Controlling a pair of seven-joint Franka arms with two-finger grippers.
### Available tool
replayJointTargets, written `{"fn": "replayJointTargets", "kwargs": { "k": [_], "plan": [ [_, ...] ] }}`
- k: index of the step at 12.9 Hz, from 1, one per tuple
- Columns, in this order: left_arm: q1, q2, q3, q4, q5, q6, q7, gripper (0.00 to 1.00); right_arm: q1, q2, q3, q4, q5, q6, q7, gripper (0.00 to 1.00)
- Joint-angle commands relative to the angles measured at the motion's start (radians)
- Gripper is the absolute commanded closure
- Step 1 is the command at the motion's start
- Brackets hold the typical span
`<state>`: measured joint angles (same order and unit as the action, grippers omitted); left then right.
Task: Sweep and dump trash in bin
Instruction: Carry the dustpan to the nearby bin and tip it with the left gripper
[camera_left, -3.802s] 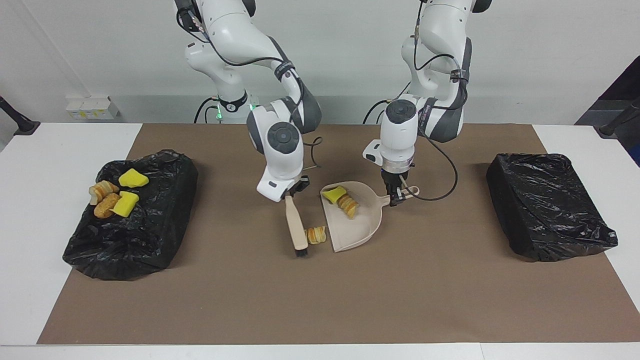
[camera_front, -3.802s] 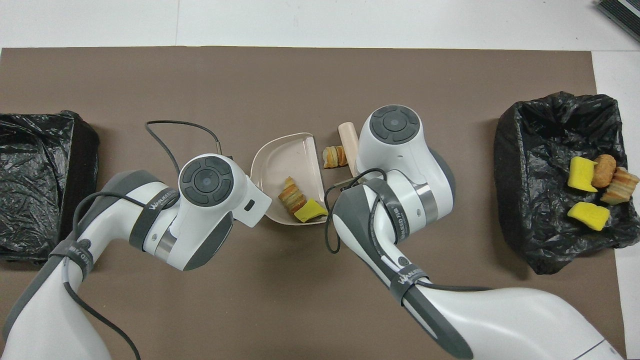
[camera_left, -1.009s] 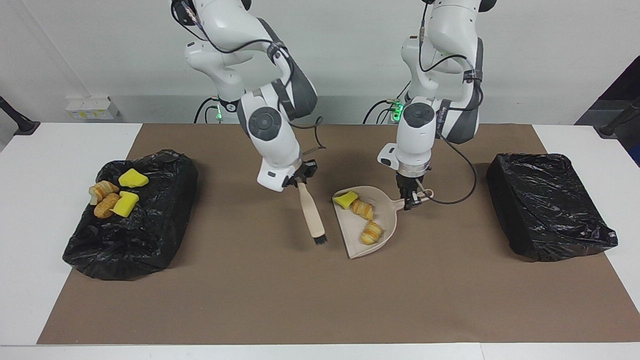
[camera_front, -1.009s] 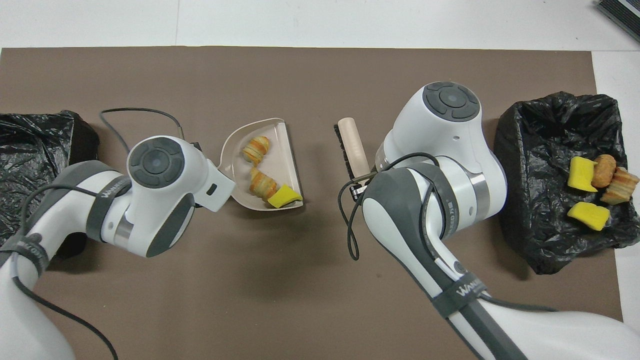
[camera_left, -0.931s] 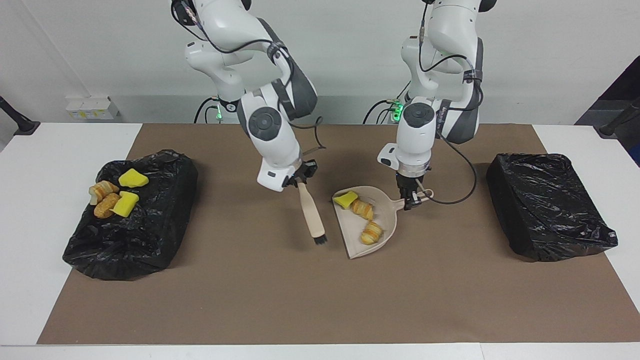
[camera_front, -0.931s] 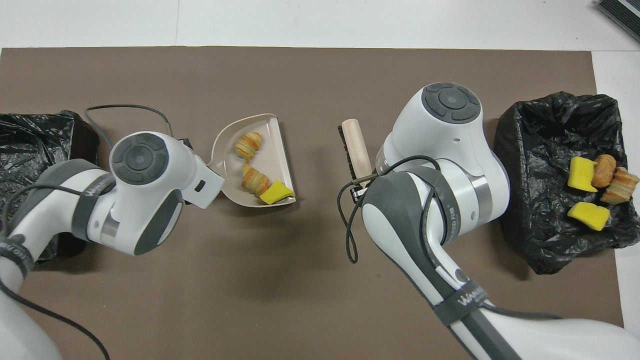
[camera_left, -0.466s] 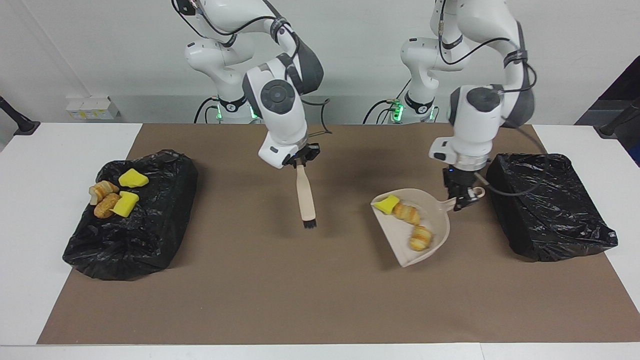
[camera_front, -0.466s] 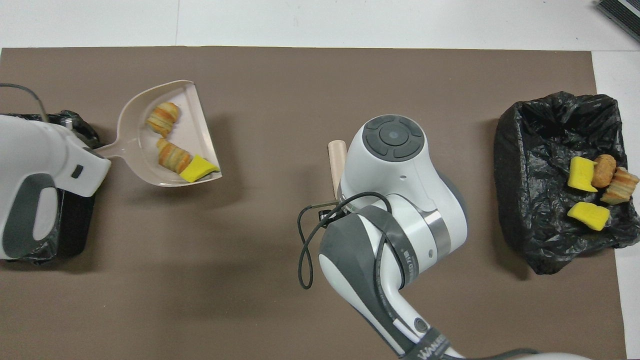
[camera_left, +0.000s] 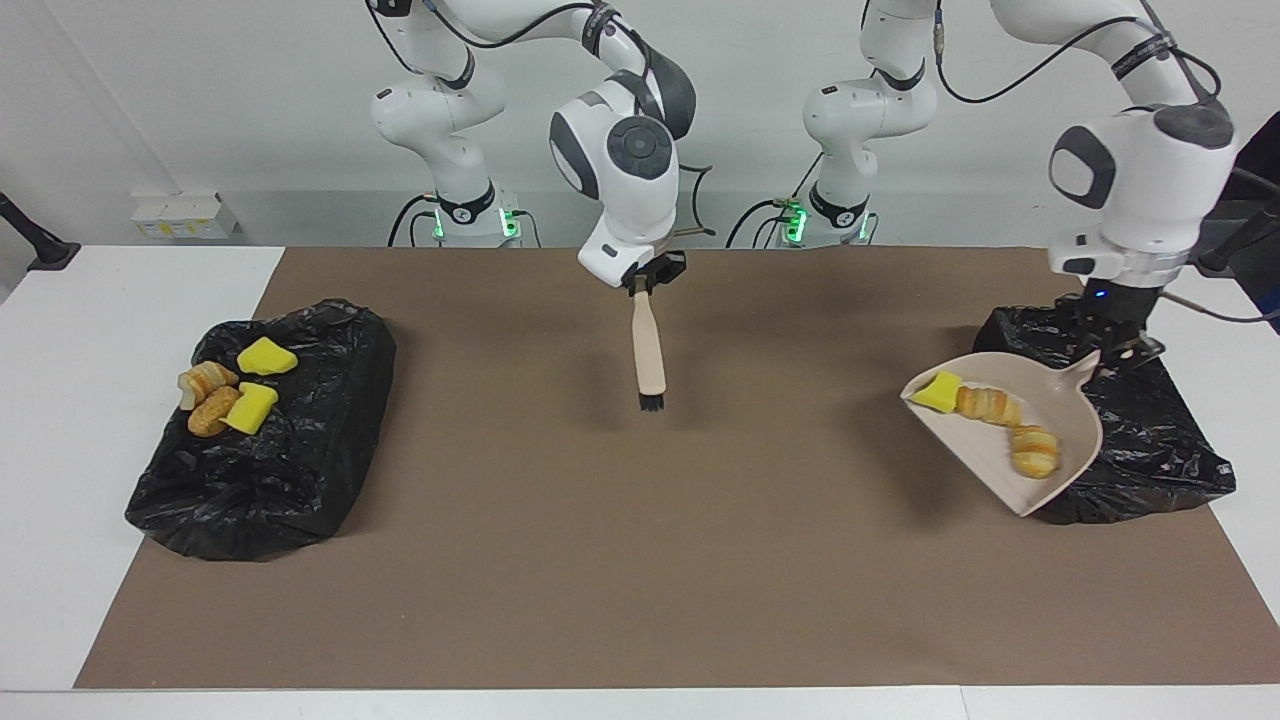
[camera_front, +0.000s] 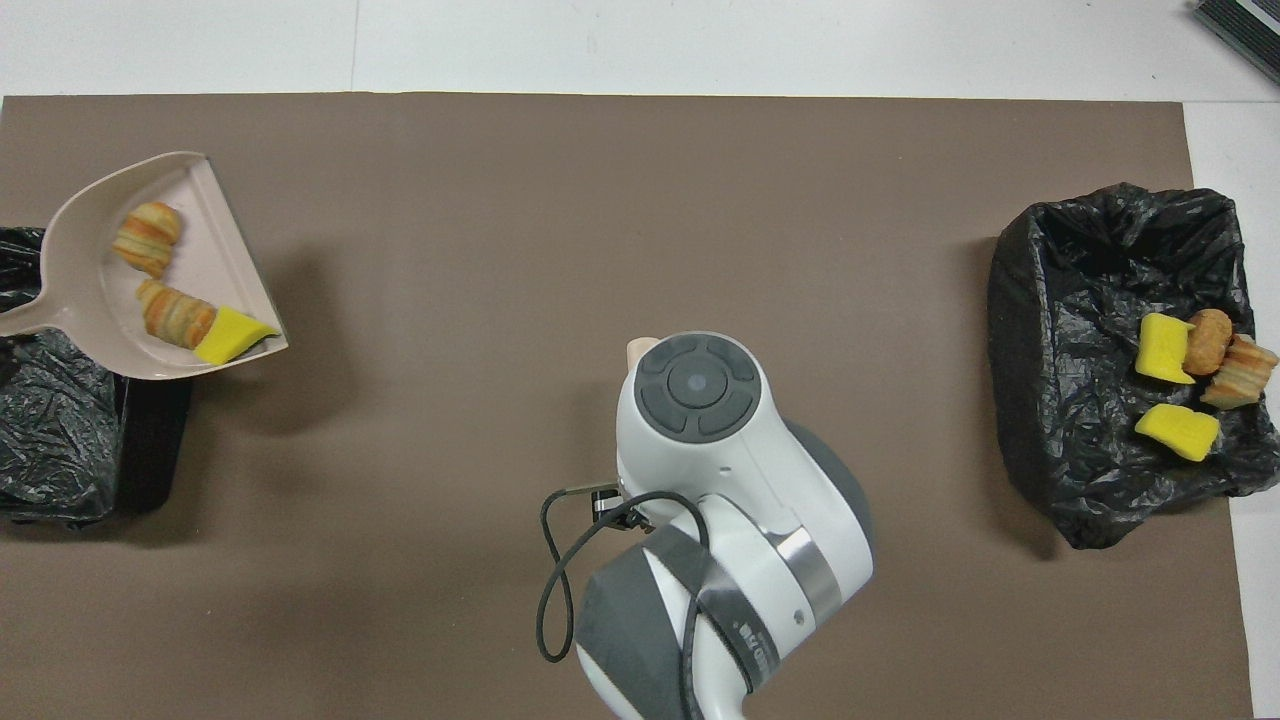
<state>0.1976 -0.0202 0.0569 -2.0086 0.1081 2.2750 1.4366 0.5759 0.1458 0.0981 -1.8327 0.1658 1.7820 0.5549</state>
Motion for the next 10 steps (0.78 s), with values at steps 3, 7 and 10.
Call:
{"fn": "replayJointTargets", "kwargs": {
  "k": [3,7,10],
  "plan": [
    [0.19,0.057,-0.008,0.145,-0.004,-0.011,0.082,1.0,0.076,-0.077,0.002,-0.174,0.03,0.142,0.1,1.0],
    [0.24,0.078,-0.002,0.179,0.218,-0.003,0.08,1.0,0.157,-0.061,0.002,-0.212,0.032,0.203,0.193,1.0],
    [0.215,0.077,-0.003,0.179,0.479,-0.009,0.062,1.0,0.179,-0.055,0.002,-0.227,0.034,0.287,0.226,1.0]
  ]
}}
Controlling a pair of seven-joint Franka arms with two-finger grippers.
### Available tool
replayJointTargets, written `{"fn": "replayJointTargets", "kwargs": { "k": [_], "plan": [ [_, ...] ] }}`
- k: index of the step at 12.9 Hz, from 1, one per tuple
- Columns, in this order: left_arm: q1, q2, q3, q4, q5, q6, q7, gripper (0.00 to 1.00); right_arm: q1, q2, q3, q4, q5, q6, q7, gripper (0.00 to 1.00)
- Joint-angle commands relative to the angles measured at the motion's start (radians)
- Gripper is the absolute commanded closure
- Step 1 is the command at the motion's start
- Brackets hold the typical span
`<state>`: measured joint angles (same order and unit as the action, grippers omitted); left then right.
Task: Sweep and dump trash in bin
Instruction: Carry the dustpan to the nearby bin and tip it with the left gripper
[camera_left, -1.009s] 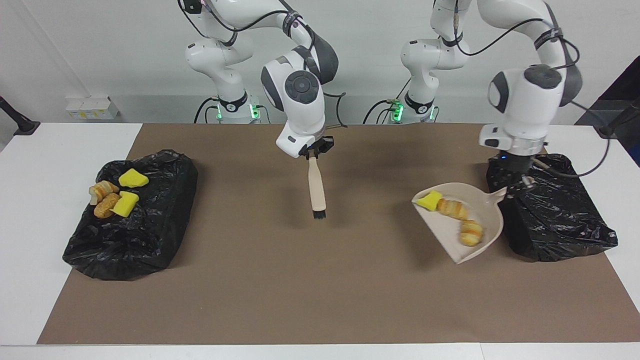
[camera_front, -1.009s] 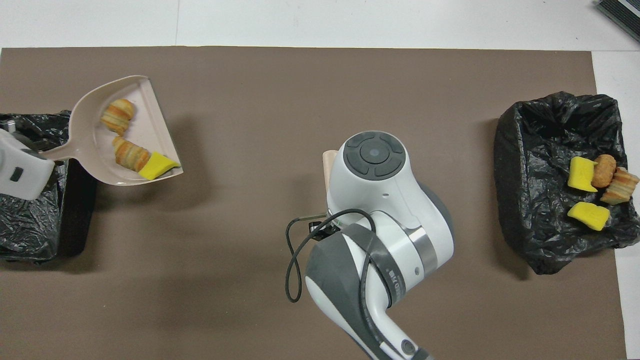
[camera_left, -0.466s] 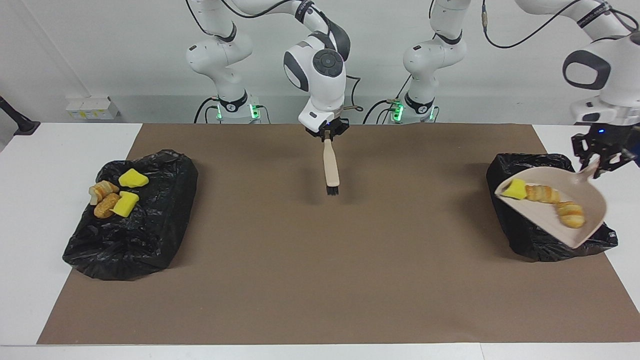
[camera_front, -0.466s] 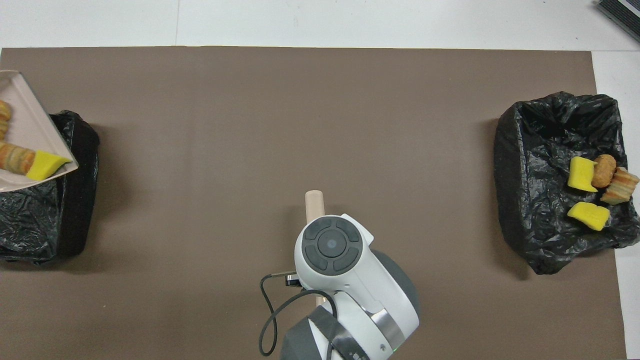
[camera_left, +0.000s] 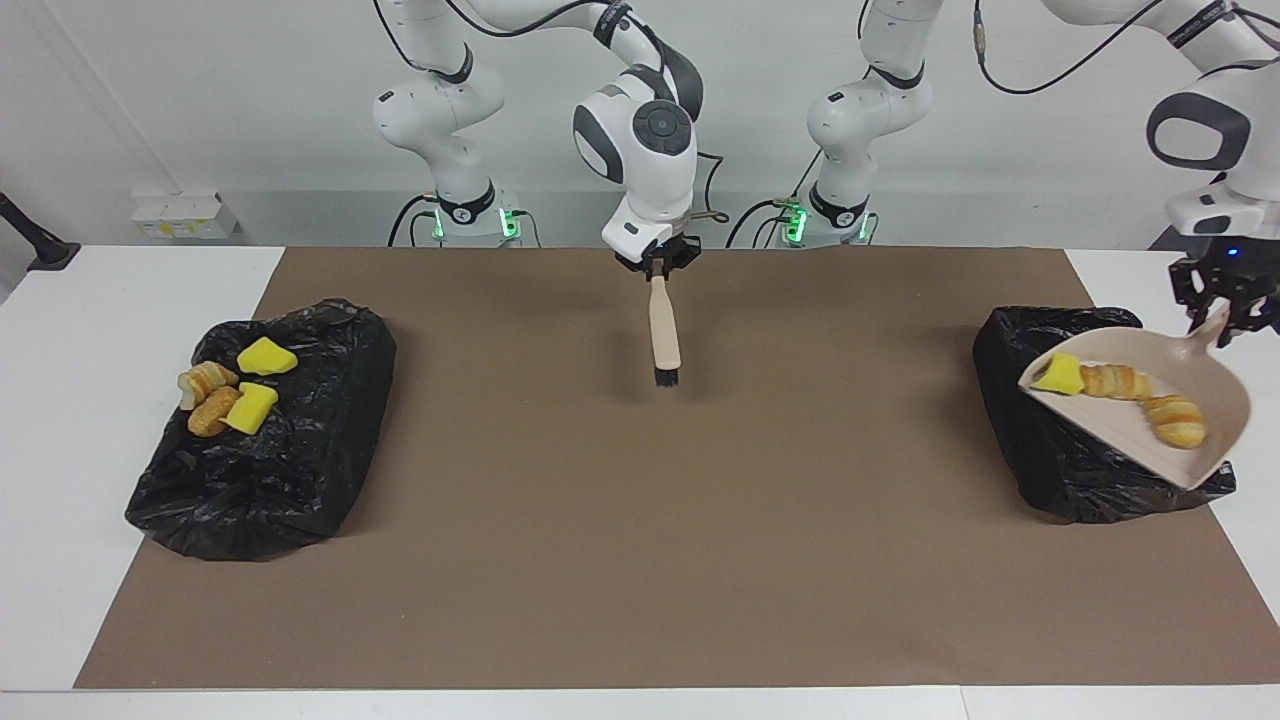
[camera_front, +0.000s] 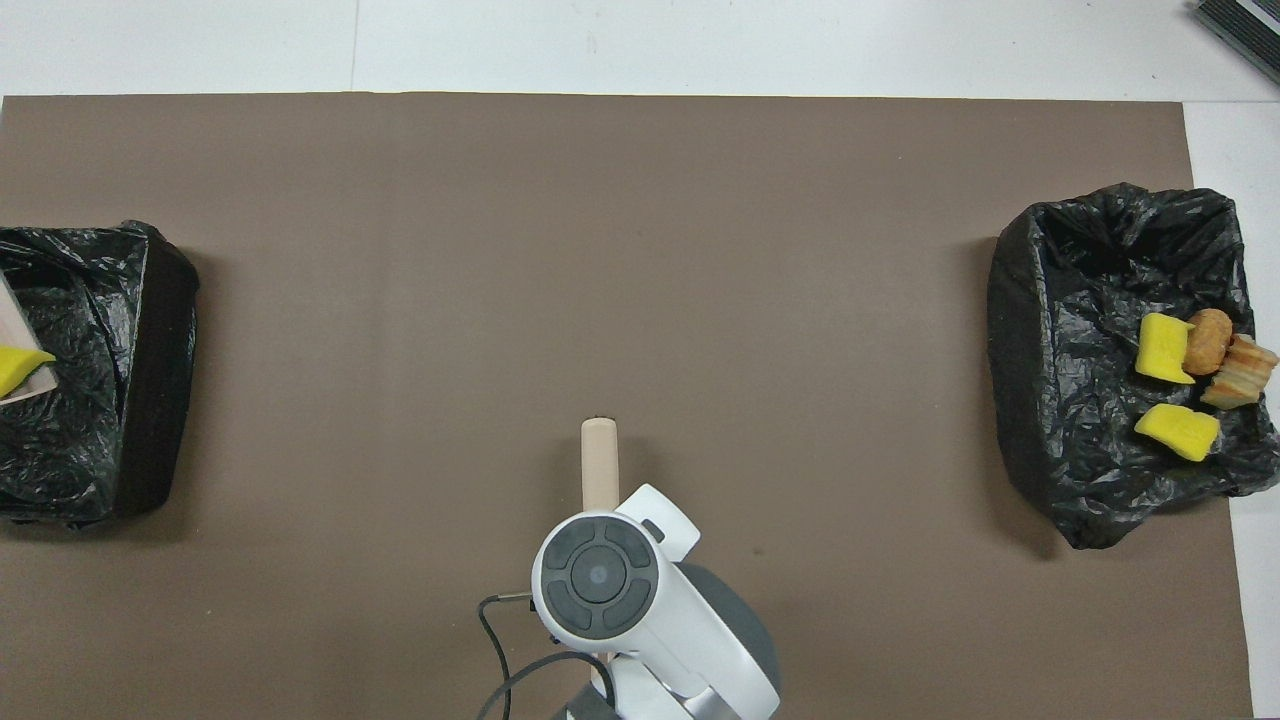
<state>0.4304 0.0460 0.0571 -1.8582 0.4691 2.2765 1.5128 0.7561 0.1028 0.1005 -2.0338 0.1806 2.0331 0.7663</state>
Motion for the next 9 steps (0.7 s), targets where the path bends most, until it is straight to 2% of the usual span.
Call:
{"fn": "replayJointTargets", "kwargs": {
  "k": [1,3,5,6,9],
  "plan": [
    [-0.039,0.011,-0.003,0.03,0.181,-0.023,-0.025,1.0,0.002,-0.014,0.001,-0.037,0.019,0.038,0.008,1.0],
    [-0.074,0.008,-0.003,0.03,0.343,-0.028,-0.031,1.0,0.012,-0.017,0.001,-0.069,0.019,0.042,-0.002,1.0],
    [-0.107,0.003,-0.003,0.046,0.39,-0.075,-0.031,1.0,0.019,-0.018,0.001,-0.085,0.019,0.048,0.016,1.0],
    [-0.114,0.006,-0.006,0.092,0.419,-0.127,-0.029,1.0,0.031,-0.012,0.001,-0.092,0.036,0.068,0.004,1.0],
    [-0.159,-0.009,-0.013,0.126,0.457,-0.251,-0.028,1.0,0.032,-0.015,0.002,-0.16,0.053,0.185,-0.027,1.0]
  ]
}}
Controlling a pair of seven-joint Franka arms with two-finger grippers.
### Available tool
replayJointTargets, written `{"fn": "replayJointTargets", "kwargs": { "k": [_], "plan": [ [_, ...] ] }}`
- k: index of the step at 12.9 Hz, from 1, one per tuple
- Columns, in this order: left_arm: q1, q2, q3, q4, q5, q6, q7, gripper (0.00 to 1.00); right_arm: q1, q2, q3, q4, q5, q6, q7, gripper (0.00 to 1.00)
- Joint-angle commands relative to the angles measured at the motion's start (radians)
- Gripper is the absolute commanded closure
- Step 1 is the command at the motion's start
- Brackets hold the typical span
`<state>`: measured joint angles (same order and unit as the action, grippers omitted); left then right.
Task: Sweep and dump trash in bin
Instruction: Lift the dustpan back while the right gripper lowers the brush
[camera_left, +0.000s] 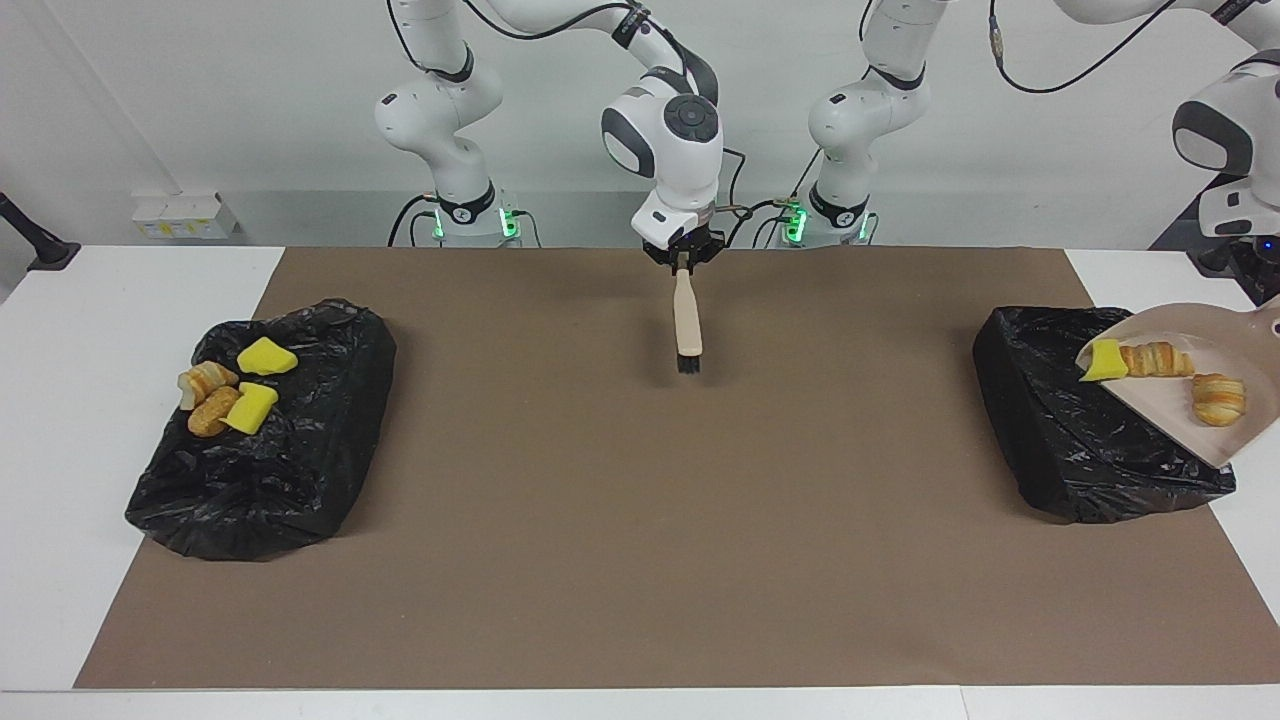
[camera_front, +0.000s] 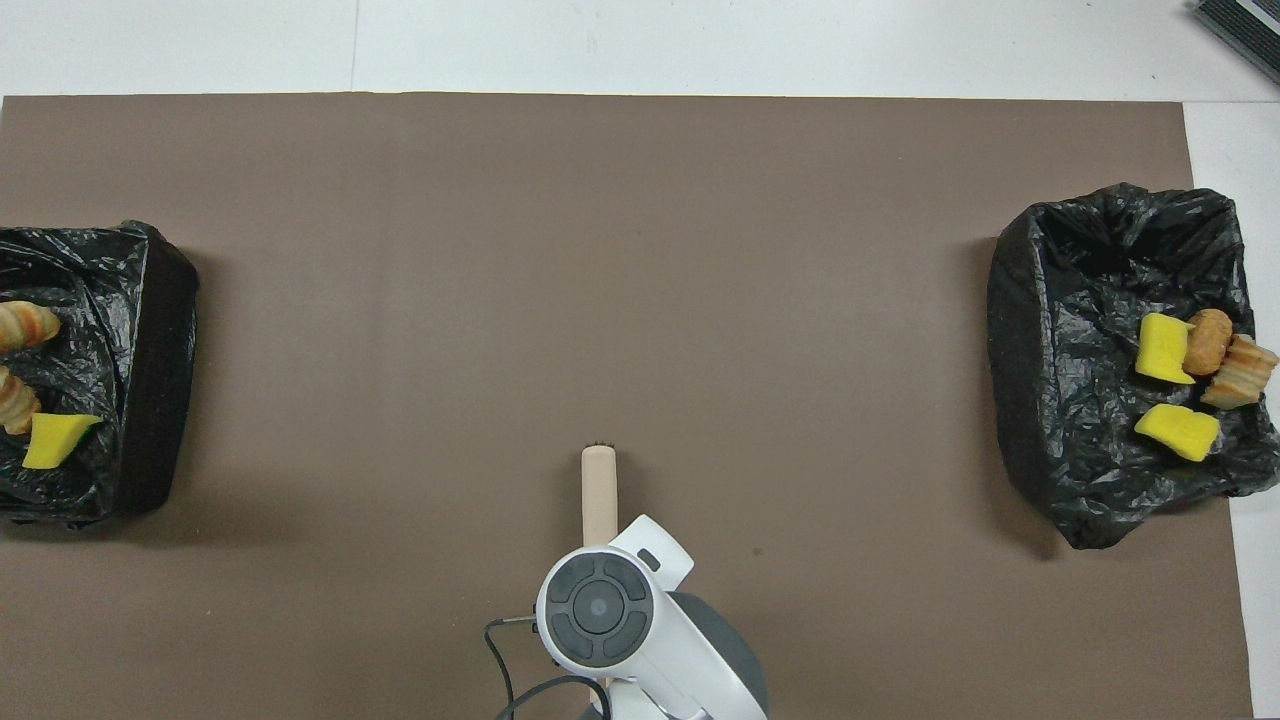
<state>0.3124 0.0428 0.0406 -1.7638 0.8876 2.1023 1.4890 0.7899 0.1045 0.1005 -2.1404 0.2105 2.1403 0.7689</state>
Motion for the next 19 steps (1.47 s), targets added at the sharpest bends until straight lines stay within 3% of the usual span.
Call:
{"fn": "replayJointTargets", "kwargs": {
  "k": [1,4,5,6,8,16,19],
  "plan": [
    [-0.045,-0.017,0.002,0.032,0.039,-0.103,-0.004,1.0,-0.003,-0.014,0.002,-0.055,0.024,0.093,-0.048,1.0],
    [-0.058,-0.037,-0.015,0.012,-0.049,-0.148,-0.009,1.0,-0.02,-0.005,0.001,-0.058,0.047,0.092,-0.129,1.0],
    [-0.068,-0.035,-0.012,0.013,-0.135,-0.163,-0.007,1.0,-0.02,0.004,0.001,-0.04,0.061,0.078,-0.132,0.32],
    [-0.07,-0.037,-0.011,0.012,-0.221,-0.182,-0.009,1.0,-0.02,0.006,-0.001,-0.02,0.061,0.054,-0.128,0.0],
    [-0.099,-0.035,-0.013,0.006,-0.373,-0.215,-0.045,1.0,-0.027,0.001,-0.007,0.025,0.058,-0.011,-0.126,0.0],
    [-0.384,0.028,-0.013,-0.025,-0.662,-0.214,-0.678,1.0,-0.233,-0.031,-0.015,0.351,0.035,-0.37,-0.207,0.0],
    [-0.525,0.096,-0.015,-0.002,-0.676,-0.208,-0.973,1.0,-0.346,-0.071,-0.016,0.404,0.03,-0.392,-0.314,0.0]
  ]
}}
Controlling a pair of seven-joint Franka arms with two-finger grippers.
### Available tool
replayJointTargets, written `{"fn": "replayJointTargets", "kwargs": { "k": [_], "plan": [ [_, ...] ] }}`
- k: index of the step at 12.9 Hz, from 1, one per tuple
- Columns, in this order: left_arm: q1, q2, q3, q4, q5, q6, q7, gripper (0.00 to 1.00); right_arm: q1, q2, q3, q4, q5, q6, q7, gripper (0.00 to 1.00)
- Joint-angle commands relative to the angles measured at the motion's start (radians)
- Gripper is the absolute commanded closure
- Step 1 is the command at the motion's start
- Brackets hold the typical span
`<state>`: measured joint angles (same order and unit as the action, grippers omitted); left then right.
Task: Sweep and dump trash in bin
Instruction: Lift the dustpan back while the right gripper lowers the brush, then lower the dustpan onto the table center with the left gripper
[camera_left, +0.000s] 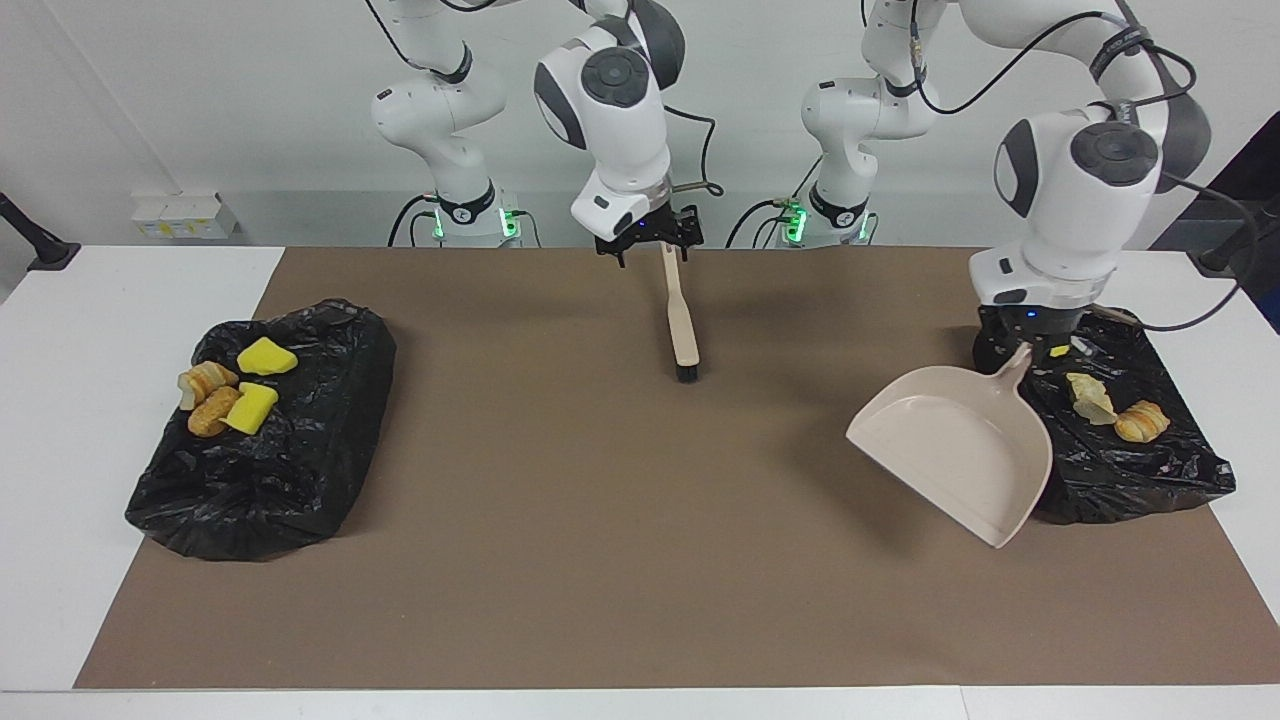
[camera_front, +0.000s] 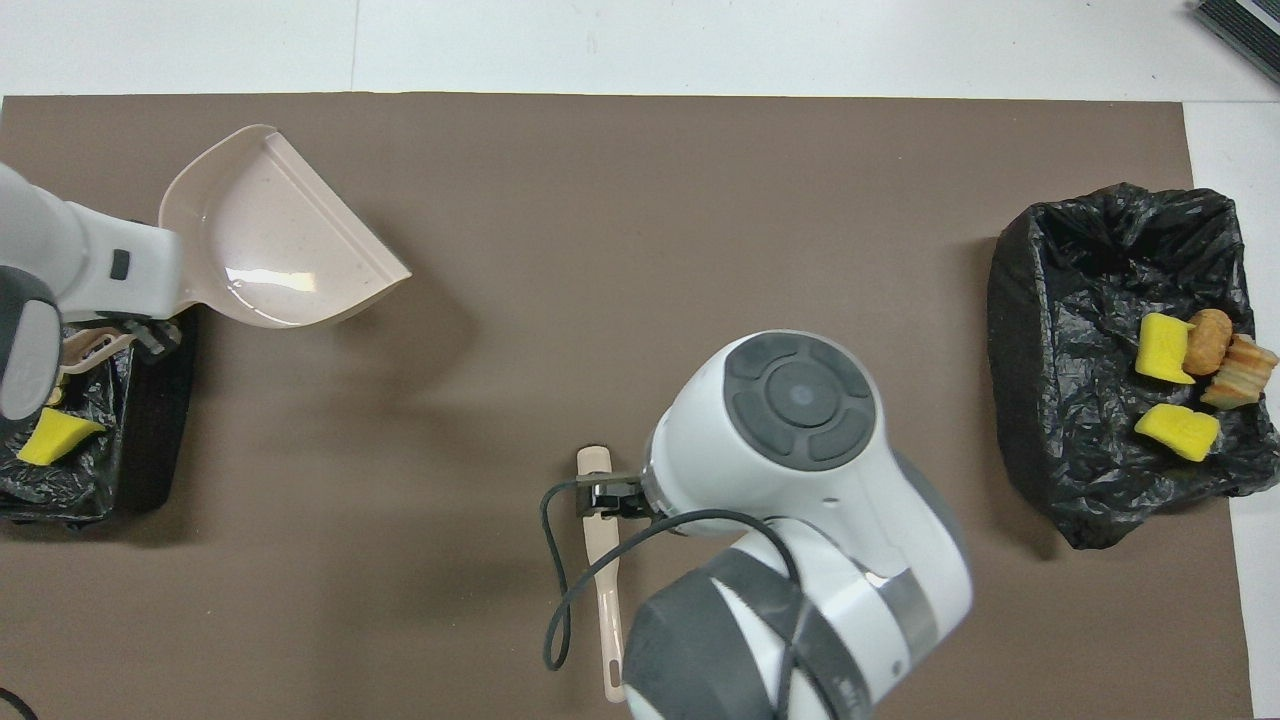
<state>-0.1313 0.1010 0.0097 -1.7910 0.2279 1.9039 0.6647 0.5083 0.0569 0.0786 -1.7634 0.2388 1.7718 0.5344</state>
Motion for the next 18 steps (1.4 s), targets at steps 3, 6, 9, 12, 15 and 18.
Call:
{"fn": "replayJointTargets", "kwargs": {
  "k": [3,6,9,12,15,18],
  "plan": [
    [-0.209,0.13,0.018,0.097,-0.067,0.003,-0.463,1.0,-0.204,-0.09,0.001,0.036,-0.029,-0.035,-0.255,0.0],
    [-0.325,0.219,0.018,0.169,-0.094,0.0,-0.789,1.0,-0.347,-0.101,-0.02,0.082,-0.03,-0.061,-0.425,0.0],
    [-0.387,0.308,0.021,0.295,-0.171,-0.003,-0.988,1.0,-0.442,-0.1,-0.022,0.122,-0.1,-0.074,-0.591,0.0],
    [-0.435,0.362,0.018,0.358,-0.176,-0.002,-1.105,1.0,-0.493,-0.1,-0.039,0.128,-0.263,-0.069,-0.737,0.0],
    [-0.465,0.471,0.021,0.454,-0.176,-0.009,-1.198,1.0,-0.499,-0.124,-0.086,0.127,-0.283,-0.133,-0.72,0.0],
    [-0.481,0.513,0.016,0.483,-0.177,-0.011,-1.238,1.0,-0.498,-0.138,-0.131,0.124,-0.266,-0.201,-0.648,0.0]
  ]
}}
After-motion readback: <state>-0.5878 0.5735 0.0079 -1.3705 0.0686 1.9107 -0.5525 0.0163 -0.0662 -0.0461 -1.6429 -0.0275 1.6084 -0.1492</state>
